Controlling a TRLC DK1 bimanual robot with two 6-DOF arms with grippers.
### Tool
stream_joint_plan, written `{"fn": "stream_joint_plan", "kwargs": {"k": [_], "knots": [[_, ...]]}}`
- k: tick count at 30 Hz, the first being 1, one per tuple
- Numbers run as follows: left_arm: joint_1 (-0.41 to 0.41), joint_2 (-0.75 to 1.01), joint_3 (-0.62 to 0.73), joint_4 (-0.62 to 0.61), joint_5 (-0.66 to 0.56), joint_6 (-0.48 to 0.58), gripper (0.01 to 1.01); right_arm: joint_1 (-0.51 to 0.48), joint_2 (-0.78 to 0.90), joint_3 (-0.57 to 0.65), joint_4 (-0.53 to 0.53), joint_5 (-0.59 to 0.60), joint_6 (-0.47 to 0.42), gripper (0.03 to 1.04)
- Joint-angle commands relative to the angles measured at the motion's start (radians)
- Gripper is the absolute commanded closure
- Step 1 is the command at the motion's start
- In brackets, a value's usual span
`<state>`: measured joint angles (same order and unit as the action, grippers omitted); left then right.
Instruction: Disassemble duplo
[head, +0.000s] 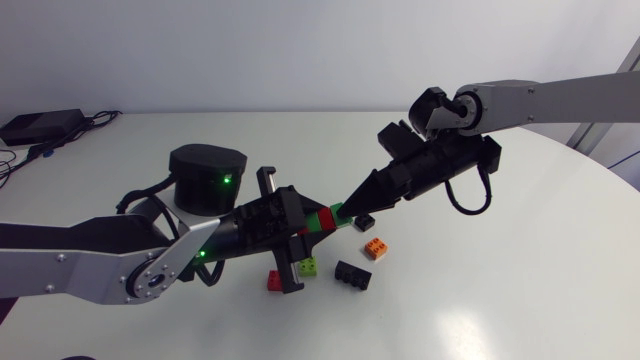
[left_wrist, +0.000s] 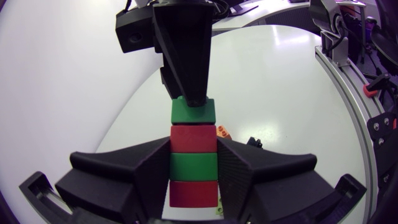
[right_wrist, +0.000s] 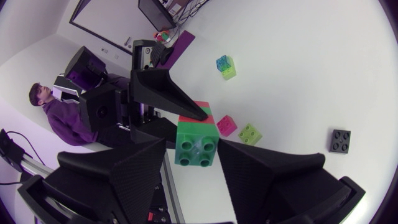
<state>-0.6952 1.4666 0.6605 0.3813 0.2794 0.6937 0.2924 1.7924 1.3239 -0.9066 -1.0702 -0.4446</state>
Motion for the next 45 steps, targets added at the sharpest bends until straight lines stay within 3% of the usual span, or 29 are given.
{"fn": "stream_joint_plan", "kwargs": {"k": [1,11,18,23,25,29,32,36,40,41,42,44,45], "knots": [[-0.006,0.014,0.034,0.014,-0.006,-0.010,0.716,0.011,-0.019,-0.029,0.003,-0.002,0.015,0.76],[-0.006,0.008,0.025,0.014,-0.006,-0.008,0.716,0.007,-0.030,-0.031,0.005,0.013,0.015,0.78],[0.003,-0.019,-0.001,0.014,-0.008,-0.005,0.716,-0.133,-0.022,0.014,0.014,0.055,0.006,0.78],[0.008,-0.032,-0.019,0.013,-0.009,-0.002,0.716,-0.193,-0.027,-0.003,0.090,0.243,-0.014,0.78],[0.008,-0.038,-0.021,0.011,-0.009,0.000,0.716,-0.190,-0.031,-0.026,0.143,0.394,-0.019,0.78],[0.006,-0.045,-0.021,0.004,-0.022,0.001,0.716,-0.072,-0.077,-0.144,0.295,0.767,-0.017,0.78],[0.002,-0.048,-0.021,0.002,-0.029,0.001,0.716,-0.004,-0.050,-0.186,0.337,0.944,-0.029,0.78],[-0.004,-0.063,-0.022,-0.007,-0.037,0.001,0.716,0.030,0.001,-0.213,0.383,1.061,-0.029,0.78],[-0.009,-0.074,-0.027,-0.015,-0.040,0.001,0.716,0.031,0.055,-0.224,0.408,1.076,-0.026,0.77],[-0.009,-0.074,-0.029,-0.015,-0.040,0.001,0.716,0.028,0.061,-0.227,0.416,1.075,-0.025,0.73],[-0.010,-0.074,-0.030,-0.015,-0.040,0.001,0.716,0.027,0.067,-0.227,0.419,1.072,-0.022,0.61],[-0.010,-0.075,-0.032,-0.015,-0.042,0.001,0.715,0.021,0.068,-0.226,0.411,1.050,-0.020,0.26],[-0.010,-0.075,-0.032,-0.015,-0.042,0.001,0.715,0.019,0.068,-0.224,0.406,1.038,-0.019,0.18]]}}
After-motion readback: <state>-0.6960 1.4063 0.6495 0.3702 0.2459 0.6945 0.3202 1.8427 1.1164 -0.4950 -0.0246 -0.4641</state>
